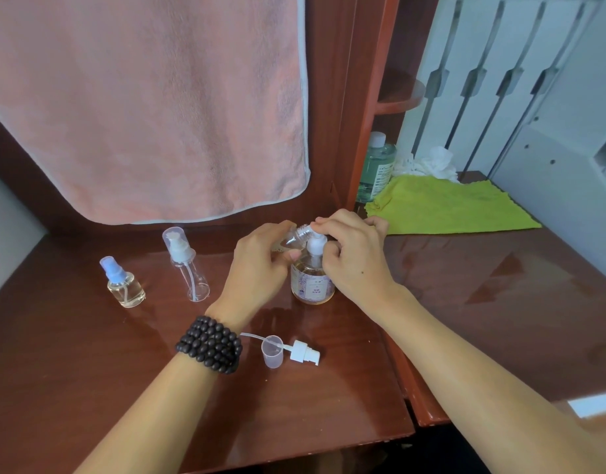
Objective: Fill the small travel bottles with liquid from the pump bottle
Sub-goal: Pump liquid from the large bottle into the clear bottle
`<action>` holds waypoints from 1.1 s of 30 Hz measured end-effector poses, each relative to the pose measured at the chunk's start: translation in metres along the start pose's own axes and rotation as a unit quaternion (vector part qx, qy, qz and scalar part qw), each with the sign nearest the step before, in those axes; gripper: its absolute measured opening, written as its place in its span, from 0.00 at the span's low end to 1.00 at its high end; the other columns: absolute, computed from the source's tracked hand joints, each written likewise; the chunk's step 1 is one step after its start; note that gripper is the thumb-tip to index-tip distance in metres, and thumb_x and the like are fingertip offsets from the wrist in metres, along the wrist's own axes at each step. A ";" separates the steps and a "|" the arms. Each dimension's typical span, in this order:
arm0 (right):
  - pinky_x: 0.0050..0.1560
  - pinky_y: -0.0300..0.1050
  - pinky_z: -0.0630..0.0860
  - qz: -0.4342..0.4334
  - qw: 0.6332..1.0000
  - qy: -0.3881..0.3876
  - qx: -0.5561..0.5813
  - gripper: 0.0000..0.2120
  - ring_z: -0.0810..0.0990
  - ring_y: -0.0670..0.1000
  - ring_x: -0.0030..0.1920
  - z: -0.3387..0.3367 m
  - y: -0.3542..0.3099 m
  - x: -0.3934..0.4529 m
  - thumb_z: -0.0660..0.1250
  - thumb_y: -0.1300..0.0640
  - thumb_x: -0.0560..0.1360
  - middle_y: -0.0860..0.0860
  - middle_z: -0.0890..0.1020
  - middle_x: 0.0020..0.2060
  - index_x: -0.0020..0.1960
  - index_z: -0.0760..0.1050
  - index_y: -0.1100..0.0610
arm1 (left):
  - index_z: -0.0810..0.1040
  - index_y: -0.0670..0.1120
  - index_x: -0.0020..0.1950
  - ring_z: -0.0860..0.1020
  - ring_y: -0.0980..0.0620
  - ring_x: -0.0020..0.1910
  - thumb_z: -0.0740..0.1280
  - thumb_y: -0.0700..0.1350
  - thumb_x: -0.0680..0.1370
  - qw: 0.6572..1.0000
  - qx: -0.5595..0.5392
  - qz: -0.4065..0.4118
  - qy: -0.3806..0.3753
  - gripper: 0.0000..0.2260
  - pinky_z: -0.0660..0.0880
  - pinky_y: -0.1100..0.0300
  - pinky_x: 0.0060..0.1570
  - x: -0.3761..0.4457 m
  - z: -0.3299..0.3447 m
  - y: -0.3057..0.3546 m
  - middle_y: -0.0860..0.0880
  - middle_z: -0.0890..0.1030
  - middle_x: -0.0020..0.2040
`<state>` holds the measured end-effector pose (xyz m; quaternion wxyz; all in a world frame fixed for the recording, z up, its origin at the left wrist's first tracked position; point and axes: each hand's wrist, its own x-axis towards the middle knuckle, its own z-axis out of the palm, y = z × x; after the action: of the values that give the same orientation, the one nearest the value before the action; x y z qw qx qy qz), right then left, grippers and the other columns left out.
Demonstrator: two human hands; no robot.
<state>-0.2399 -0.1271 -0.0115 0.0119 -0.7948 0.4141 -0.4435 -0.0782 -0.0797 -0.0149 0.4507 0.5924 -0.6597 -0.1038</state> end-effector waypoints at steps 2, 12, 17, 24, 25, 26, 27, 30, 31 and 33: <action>0.51 0.45 0.56 -0.001 1.000 0.005 0.005 0.23 0.81 0.47 0.47 -0.001 -0.001 0.000 0.59 0.66 0.63 0.45 0.83 0.47 0.49 0.85 0.53 | 0.81 0.46 0.60 0.80 0.50 0.50 0.74 0.37 0.73 1.000 -0.006 0.000 0.002 0.16 0.78 0.48 0.54 0.000 -0.001 0.001 0.49 0.83 0.50; 0.53 0.46 0.57 -0.014 0.999 0.026 0.023 0.22 0.79 0.44 0.50 -0.004 -0.001 0.003 0.58 0.66 0.65 0.45 0.84 0.51 0.50 0.85 0.53 | 0.81 0.47 0.62 0.81 0.49 0.52 0.73 0.40 0.74 1.000 0.012 0.009 0.003 0.17 0.78 0.46 0.55 0.006 -0.005 0.002 0.51 0.83 0.53; 0.51 0.45 0.56 -0.007 1.000 0.015 0.010 0.22 0.80 0.47 0.49 0.000 0.001 0.001 0.59 0.67 0.63 0.45 0.84 0.46 0.47 0.85 0.53 | 0.81 0.48 0.59 0.80 0.50 0.49 0.73 0.40 0.73 1.000 0.004 0.005 -0.004 0.15 0.76 0.53 0.54 0.001 -0.001 0.002 0.49 0.83 0.50; 0.53 0.48 0.58 -0.023 0.999 0.029 0.032 0.22 0.79 0.44 0.52 -0.006 0.001 0.003 0.60 0.68 0.63 0.45 0.84 0.50 0.49 0.85 0.54 | 0.81 0.47 0.60 0.79 0.54 0.50 0.74 0.38 0.74 1.000 -0.006 0.009 -0.006 0.15 0.77 0.52 0.55 0.005 -0.008 0.006 0.51 0.82 0.50; 0.53 0.49 0.59 -0.025 0.999 0.033 0.036 0.23 0.78 0.44 0.52 -0.006 0.000 0.003 0.60 0.68 0.63 0.46 0.84 0.50 0.50 0.85 0.54 | 0.81 0.47 0.60 0.80 0.53 0.50 0.74 0.38 0.74 1.000 -0.004 0.012 -0.006 0.15 0.78 0.51 0.55 0.006 -0.009 0.006 0.50 0.82 0.50; 0.53 0.49 0.59 -0.025 0.998 0.034 0.040 0.23 0.78 0.43 0.52 -0.006 0.000 0.003 0.60 0.69 0.63 0.46 0.84 0.51 0.50 0.85 0.54 | 0.81 0.47 0.60 0.80 0.53 0.50 0.74 0.39 0.74 1.000 -0.002 0.014 -0.006 0.15 0.78 0.50 0.55 0.006 -0.010 0.007 0.50 0.83 0.50; 0.54 0.49 0.60 -0.025 0.998 0.034 0.042 0.23 0.78 0.43 0.52 -0.005 0.000 0.003 0.60 0.69 0.63 0.46 0.84 0.51 0.50 0.85 0.55 | 0.81 0.48 0.60 0.80 0.53 0.50 0.74 0.39 0.74 1.000 -0.005 0.015 -0.005 0.15 0.78 0.50 0.55 0.006 -0.010 0.007 0.50 0.83 0.50; 0.53 0.49 0.59 -0.020 0.999 0.034 0.036 0.22 0.78 0.43 0.51 -0.005 0.002 0.004 0.60 0.69 0.63 0.45 0.84 0.50 0.49 0.85 0.54 | 0.78 0.55 0.57 0.79 0.55 0.50 0.71 0.43 0.73 0.999 -0.030 0.018 -0.004 0.15 0.78 0.53 0.54 0.004 -0.008 0.008 0.48 0.83 0.50; 0.53 0.49 0.59 -0.016 0.999 0.034 0.032 0.22 0.78 0.43 0.50 -0.005 0.002 0.005 0.61 0.69 0.63 0.45 0.84 0.50 0.49 0.85 0.53 | 0.76 0.56 0.58 0.78 0.56 0.50 0.71 0.43 0.73 0.999 -0.034 0.015 -0.007 0.16 0.78 0.55 0.55 0.004 -0.007 0.008 0.48 0.83 0.50; 0.52 0.50 0.60 -0.009 0.999 0.031 0.028 0.22 0.79 0.44 0.49 -0.004 0.003 0.004 0.60 0.68 0.63 0.44 0.84 0.47 0.48 0.85 0.52 | 0.79 0.55 0.57 0.78 0.55 0.49 0.72 0.41 0.73 0.999 -0.033 0.006 -0.014 0.15 0.75 0.60 0.54 0.003 -0.005 0.004 0.48 0.83 0.50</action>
<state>-0.2436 -0.1307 -0.0076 0.0171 -0.7839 0.3942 -0.4793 -0.0773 -0.0793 -0.0075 0.4611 0.5722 -0.6655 -0.1309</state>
